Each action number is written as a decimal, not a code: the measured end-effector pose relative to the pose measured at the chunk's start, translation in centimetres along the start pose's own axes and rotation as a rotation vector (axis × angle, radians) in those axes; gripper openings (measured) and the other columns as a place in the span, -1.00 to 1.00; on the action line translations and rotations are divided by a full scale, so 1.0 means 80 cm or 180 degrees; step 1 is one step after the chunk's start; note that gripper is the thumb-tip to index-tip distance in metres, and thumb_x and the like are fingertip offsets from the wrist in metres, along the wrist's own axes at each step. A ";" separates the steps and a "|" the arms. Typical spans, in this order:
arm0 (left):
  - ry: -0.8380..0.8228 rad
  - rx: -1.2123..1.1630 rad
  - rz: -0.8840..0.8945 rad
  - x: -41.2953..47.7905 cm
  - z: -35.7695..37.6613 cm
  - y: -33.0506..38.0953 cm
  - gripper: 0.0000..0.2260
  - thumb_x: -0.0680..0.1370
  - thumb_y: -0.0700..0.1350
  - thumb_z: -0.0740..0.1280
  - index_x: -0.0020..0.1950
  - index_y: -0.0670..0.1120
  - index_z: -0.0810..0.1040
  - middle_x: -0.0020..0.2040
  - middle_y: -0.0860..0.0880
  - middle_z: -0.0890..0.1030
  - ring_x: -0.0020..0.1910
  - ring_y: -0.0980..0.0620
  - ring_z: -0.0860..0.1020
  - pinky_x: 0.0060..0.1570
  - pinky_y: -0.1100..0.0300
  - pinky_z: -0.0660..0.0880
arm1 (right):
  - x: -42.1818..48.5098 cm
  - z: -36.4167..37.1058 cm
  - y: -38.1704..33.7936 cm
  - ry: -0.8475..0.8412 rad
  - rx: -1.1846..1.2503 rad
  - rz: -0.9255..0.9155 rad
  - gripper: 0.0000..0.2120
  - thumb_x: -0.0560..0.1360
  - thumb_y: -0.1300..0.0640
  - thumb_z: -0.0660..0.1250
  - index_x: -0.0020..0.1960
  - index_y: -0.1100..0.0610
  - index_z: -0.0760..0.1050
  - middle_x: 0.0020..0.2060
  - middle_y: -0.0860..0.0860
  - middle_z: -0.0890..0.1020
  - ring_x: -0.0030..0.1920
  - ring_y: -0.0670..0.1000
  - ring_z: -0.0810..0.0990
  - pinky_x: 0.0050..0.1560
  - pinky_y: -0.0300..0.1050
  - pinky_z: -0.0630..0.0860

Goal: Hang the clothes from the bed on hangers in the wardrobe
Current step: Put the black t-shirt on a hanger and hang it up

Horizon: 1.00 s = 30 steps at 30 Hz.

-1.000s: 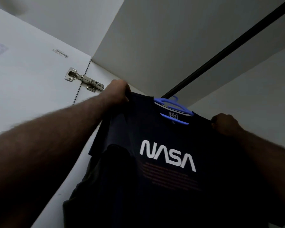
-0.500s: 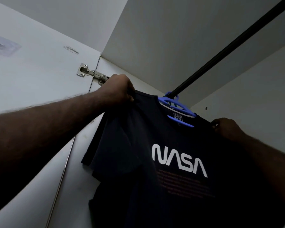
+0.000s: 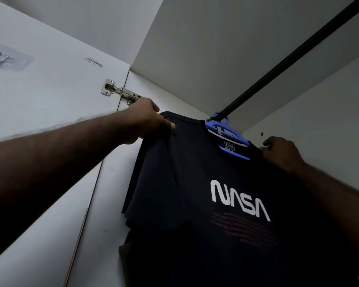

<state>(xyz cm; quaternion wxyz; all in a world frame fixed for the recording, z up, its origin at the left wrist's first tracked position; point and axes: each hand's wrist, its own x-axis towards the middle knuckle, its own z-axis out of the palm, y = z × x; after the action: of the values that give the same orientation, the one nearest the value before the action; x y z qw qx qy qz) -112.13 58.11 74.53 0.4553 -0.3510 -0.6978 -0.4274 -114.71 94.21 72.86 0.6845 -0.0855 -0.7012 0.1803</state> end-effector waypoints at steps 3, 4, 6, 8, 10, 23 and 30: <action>-0.0563 -0.0238 -0.0324 -0.017 -0.011 0.000 -0.72 0.44 -0.14 0.51 0.07 -0.27 0.62 -0.04 -0.22 0.69 -0.13 -0.11 0.68 -0.27 0.11 0.60 | -0.021 -0.013 -0.043 0.0080 0.0011 -0.0621 -0.83 0.55 0.12 0.29 0.08 0.16 0.57 0.00 0.16 0.65 -0.03 0.17 0.57 -0.05 -0.06 0.44; -0.0635 -0.0247 -0.0417 -0.023 -0.014 -0.001 -0.74 0.44 -0.14 0.50 0.05 -0.25 0.64 -0.06 -0.19 0.70 -0.13 -0.09 0.69 -0.26 0.11 0.61 | -0.029 -0.016 -0.060 0.0087 0.0059 -0.0828 -0.87 0.56 0.12 0.29 0.03 0.14 0.57 -0.07 0.13 0.65 -0.10 0.12 0.55 -0.10 -0.08 0.41; -0.0677 -0.0279 -0.0569 -0.031 -0.019 -0.004 -0.75 0.45 -0.14 0.49 0.06 -0.23 0.63 -0.05 -0.15 0.70 -0.08 -0.09 0.68 -0.17 0.08 0.62 | -0.046 -0.024 -0.096 0.0083 0.0272 -0.1227 -0.90 0.55 0.12 0.31 -0.02 0.11 0.58 -0.15 0.05 0.65 -0.14 0.05 0.56 -0.12 -0.11 0.40; -0.0693 -0.0365 -0.0675 -0.039 -0.025 -0.003 -0.76 0.47 -0.14 0.47 0.08 -0.21 0.62 -0.04 -0.13 0.70 -0.05 -0.09 0.66 -0.06 0.06 0.61 | -0.063 -0.030 -0.129 0.0021 0.0475 -0.1547 -0.91 0.55 0.10 0.32 -0.02 0.08 0.59 -0.18 -0.02 0.62 -0.14 0.01 0.57 -0.14 -0.15 0.37; -0.0672 -0.0499 -0.0758 -0.046 -0.033 -0.002 -0.80 0.48 -0.16 0.45 0.06 -0.21 0.63 -0.05 -0.13 0.68 -0.08 -0.06 0.64 -0.06 0.07 0.58 | -0.077 -0.035 -0.158 -0.0166 0.0589 -0.1807 -0.91 0.55 0.07 0.33 0.01 0.05 0.58 -0.17 -0.06 0.61 -0.14 -0.06 0.57 -0.14 -0.18 0.38; -0.0334 0.0364 -0.1112 -0.100 -0.129 0.045 -0.81 0.41 -0.09 0.53 -0.20 -0.18 0.60 -0.37 -0.10 0.62 -0.51 -0.03 0.55 -0.47 0.23 0.46 | -0.145 -0.041 -0.234 -0.0782 0.0674 -0.2404 -0.68 0.54 -0.02 0.32 0.29 -0.06 0.46 0.08 -0.07 0.55 0.07 -0.02 0.54 0.10 -0.05 0.52; -0.0106 -0.0057 -0.0698 -0.126 -0.121 0.083 -0.92 0.44 -0.30 0.46 -0.18 -0.24 0.57 -0.41 -0.09 0.58 -0.54 0.09 0.54 -0.55 0.33 0.43 | -0.159 -0.053 -0.246 -0.1403 0.0924 -0.2170 -0.73 0.62 -0.01 0.21 0.30 -0.03 0.48 0.03 -0.09 0.48 0.06 -0.01 0.54 0.01 -0.18 0.40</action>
<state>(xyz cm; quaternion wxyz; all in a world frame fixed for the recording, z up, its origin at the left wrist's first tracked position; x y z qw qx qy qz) -99.63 50.79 69.06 0.3910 -0.2836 -0.7356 -0.4750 -107.39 72.02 68.29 0.5437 0.2887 -0.7862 0.0546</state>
